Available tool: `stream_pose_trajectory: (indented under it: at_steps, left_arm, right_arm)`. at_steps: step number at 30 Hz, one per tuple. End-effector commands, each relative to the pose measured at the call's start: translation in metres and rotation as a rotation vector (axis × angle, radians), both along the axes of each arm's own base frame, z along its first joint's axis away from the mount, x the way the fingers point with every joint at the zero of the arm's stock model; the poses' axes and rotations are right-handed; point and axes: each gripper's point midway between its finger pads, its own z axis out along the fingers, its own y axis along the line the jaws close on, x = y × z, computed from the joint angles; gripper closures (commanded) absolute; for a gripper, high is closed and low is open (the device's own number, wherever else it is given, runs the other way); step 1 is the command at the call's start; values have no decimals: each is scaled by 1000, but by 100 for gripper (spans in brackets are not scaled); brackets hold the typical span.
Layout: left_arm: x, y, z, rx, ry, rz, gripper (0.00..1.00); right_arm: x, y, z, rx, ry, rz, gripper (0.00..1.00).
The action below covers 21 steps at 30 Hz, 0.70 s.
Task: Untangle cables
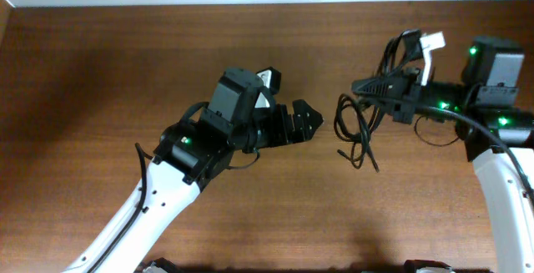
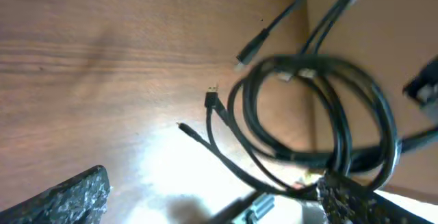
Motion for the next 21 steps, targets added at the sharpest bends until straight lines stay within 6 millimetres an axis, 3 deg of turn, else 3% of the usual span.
stream_pose_trajectory:
  at_steps: [1, 3, 8, 14, 17, 20, 21]
  left_arm:
    - [-22, -15, 12, -87, 41, -125, 1]
    - [-31, -26, 15, -97, 32, -161, 1]
    - [-20, -35, 32, -206, 95, -53, 1]
    - [-8, -37, 14, -247, 306, 121, 12]
    - [-11, -61, 29, -302, 250, 52, 14]
    - [-18, -65, 32, -316, 260, 14, 22]
    - [-17, -65, 32, -317, 258, 15, 19]
  right_arm:
    - [-6, 0, 27, 95, 34, 43, 96]
    - [-1, -1, 40, 129, 55, 30, 96]
    - [3, -1, 51, 178, 132, 15, 96]
    - [3, 1, 91, 252, 112, 25, 96]
    - [-6, 23, 93, 247, 104, 89, 96]
    - [-7, 25, 93, 241, 84, 97, 96]
    - [-8, 25, 93, 241, 85, 99, 96]
